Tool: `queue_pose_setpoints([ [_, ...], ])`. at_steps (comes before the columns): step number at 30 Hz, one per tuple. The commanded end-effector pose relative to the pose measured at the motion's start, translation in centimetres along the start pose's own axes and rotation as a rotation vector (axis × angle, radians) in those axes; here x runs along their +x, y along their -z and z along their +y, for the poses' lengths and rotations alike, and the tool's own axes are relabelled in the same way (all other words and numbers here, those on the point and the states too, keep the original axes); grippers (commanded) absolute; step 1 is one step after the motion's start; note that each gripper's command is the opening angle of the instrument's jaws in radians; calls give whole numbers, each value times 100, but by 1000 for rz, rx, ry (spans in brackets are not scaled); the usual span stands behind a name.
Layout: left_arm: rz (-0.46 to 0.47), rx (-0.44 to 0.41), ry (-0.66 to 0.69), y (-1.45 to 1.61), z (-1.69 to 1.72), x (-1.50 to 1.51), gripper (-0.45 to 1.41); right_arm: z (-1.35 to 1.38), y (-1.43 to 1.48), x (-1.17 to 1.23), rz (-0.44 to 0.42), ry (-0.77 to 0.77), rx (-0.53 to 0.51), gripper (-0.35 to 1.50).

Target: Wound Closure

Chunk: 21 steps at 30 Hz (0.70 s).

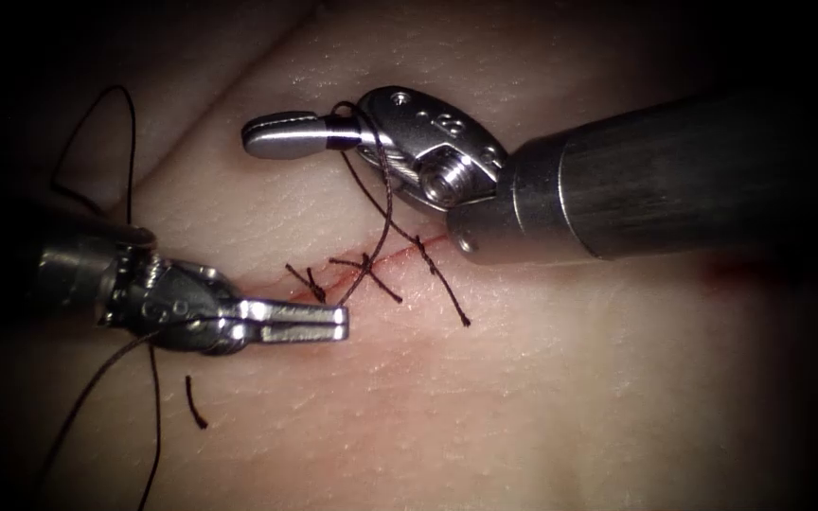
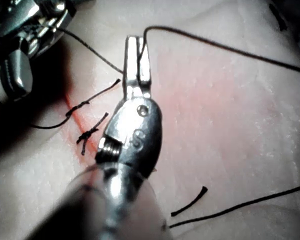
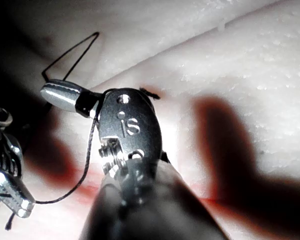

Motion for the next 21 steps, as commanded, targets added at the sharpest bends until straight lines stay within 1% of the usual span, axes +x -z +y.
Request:
queue_pose_setpoints([
  [1,-7,8,5,-2,0,-12,-45,-3,3,-7,1,-3,17,-35],
  [2,-8,13,9,-1,-4,-17,-45,-5,6,-7,4,-3,25,-35],
  [3,-22,26,3,3,-12,-29,-45,-9,13,-5,9,-5,48,-35],
  [6,-32,35,14,6,-15,-47,-45,-12,21,-1,15,-9,75,-35],
  [9,-44,43,13,6,-15,-63,-45,-16,25,0,19,-10,105,-35],
  [13,-51,47,16,7,-19,-77,-45,-23,30,2,22,-12,148,-35],
  [18,-57,59,18,9,-37,-83,-45,-28,36,5,-39,12,202,-35],
  [21,-59,64,20,9,-47,-86,-45,-32,41,5,-91,22,241,-35],
])
